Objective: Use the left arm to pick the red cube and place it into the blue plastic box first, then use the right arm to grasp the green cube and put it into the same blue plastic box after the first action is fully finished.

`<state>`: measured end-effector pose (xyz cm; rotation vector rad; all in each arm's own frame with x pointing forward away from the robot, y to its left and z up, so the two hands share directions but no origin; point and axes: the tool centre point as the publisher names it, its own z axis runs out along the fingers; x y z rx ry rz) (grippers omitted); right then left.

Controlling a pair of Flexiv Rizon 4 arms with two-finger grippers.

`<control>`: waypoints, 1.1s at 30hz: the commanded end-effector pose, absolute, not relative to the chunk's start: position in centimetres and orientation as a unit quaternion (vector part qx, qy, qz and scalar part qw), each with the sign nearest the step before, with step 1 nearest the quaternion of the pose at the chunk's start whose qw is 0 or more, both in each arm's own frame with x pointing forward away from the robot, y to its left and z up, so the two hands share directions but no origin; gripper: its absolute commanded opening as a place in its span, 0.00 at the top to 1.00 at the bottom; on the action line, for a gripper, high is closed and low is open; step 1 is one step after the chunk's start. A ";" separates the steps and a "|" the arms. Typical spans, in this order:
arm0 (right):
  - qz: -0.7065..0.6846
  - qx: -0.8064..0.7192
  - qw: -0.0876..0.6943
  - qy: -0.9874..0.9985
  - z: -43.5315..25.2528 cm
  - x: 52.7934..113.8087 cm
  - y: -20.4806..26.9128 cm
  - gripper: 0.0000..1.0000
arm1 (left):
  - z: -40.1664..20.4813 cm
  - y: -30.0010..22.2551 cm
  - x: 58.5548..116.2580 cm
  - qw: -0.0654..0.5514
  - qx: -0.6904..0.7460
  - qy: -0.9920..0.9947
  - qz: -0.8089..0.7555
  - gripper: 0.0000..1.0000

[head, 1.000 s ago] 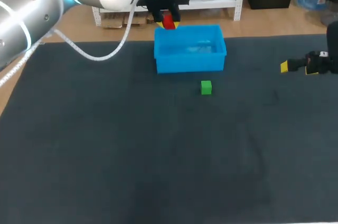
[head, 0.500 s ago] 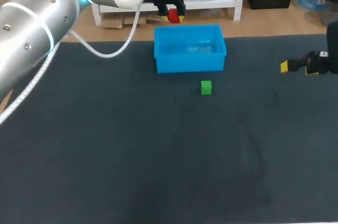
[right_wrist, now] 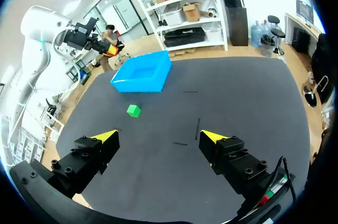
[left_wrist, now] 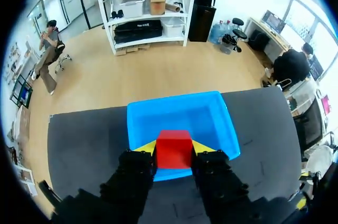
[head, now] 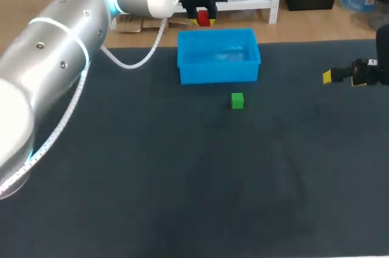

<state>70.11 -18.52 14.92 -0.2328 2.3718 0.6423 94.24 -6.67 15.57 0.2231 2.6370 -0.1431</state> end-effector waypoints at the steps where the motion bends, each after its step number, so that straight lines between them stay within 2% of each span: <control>1: 0.244 -0.089 0.330 0.907 15.0 70.1 -18.5 0.00 | 15.6 -7.4 97.0 0.207 0.082 0.974 -0.044 1.00; 28: 0.244 -0.089 0.330 0.907 15.0 70.1 -18.5 0.00 | 10.5 -5.6 97.7 0.163 0.060 0.985 -0.013 0.99; 29: 0.244 -0.089 0.330 0.907 15.0 70.1 -18.5 0.00 | 10.5 -5.6 97.7 0.162 0.060 0.985 -0.012 0.55; 31: 0.244 -0.089 0.330 0.907 15.0 70.1 -18.5 0.00 | 10.5 -5.6 97.8 0.163 0.060 0.985 -0.011 0.00; 33: 0.244 -0.089 0.330 0.907 15.0 70.1 -18.5 0.00 | 10.6 -5.5 97.9 0.164 0.060 0.985 -0.011 0.00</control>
